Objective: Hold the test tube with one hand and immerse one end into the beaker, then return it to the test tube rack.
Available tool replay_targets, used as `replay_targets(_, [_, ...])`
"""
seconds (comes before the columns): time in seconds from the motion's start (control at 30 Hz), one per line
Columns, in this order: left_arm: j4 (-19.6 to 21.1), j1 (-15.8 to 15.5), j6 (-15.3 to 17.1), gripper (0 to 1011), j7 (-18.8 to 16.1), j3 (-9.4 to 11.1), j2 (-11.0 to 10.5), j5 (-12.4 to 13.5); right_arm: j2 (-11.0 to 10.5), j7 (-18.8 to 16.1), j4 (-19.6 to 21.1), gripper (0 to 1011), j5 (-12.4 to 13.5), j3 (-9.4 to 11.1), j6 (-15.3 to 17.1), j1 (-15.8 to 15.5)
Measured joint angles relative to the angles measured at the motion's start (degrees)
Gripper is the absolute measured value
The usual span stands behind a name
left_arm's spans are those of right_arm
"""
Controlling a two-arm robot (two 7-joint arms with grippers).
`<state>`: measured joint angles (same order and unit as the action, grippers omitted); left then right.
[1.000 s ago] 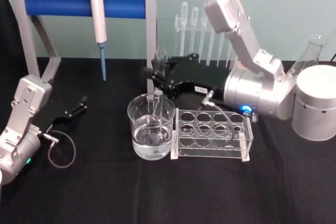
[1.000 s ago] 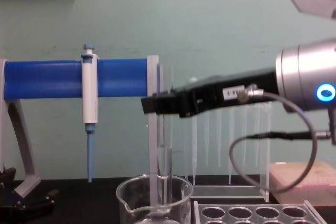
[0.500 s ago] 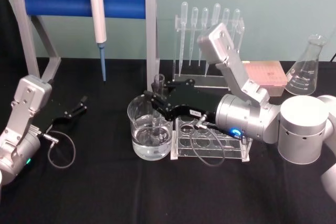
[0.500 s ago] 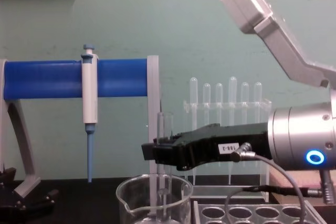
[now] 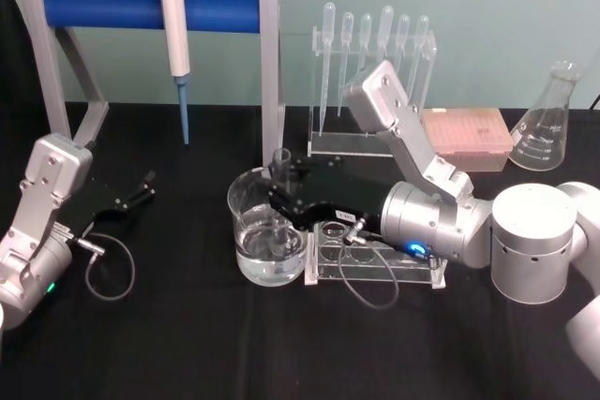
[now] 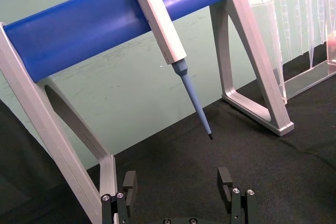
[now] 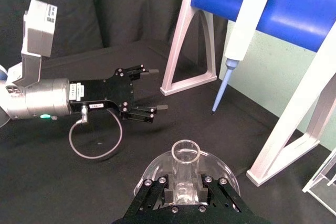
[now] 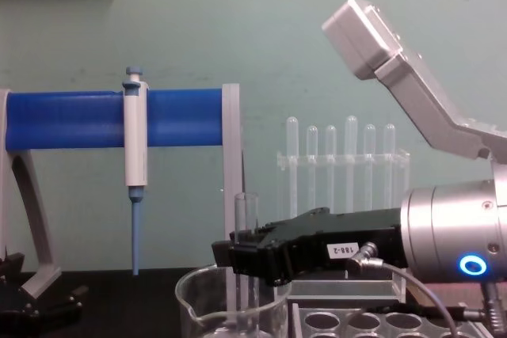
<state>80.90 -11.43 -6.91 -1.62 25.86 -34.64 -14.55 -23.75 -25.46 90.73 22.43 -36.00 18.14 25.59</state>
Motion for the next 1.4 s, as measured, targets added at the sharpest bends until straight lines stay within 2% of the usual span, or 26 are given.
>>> replay_targets(0.47, [0.0, 0.0, 0.0, 1000, 0.0, 0.0, 0.0, 0.0, 0.7, -0.6, -0.4, 228, -0.8, 0.9, 0.1, -1.0])
replay_targets(1.4, [0.0, 0.0, 0.0, 1000, 0.0, 0.0, 0.0, 0.0, 0.6, -0.6, -0.3, 228, -0.7, 0.8, 0.2, -0.9])
